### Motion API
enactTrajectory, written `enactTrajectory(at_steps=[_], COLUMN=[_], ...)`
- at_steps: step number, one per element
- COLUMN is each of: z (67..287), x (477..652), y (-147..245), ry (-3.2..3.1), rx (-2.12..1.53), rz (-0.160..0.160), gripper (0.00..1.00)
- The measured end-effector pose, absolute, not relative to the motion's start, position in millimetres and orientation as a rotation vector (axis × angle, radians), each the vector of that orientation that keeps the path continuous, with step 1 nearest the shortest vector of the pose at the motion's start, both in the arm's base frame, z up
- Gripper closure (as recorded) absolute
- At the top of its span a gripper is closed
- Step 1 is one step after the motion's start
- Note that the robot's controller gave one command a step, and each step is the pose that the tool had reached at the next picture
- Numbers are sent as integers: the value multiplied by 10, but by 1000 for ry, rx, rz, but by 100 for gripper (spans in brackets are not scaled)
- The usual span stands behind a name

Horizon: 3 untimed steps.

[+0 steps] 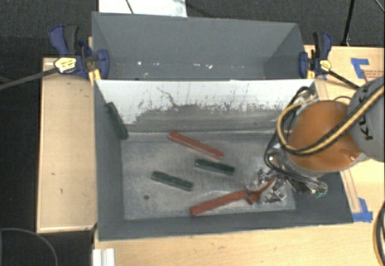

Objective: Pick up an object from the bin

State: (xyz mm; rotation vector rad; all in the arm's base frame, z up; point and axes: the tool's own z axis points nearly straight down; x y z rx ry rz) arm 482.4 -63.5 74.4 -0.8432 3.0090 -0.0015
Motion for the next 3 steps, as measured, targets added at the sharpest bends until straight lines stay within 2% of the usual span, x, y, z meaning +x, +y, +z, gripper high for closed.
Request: enactTrajectory(at_steps=[3], z=[850], x=[4803], y=[-646], ry=[3020], rx=[-847], rz=[-1], gripper=[100])
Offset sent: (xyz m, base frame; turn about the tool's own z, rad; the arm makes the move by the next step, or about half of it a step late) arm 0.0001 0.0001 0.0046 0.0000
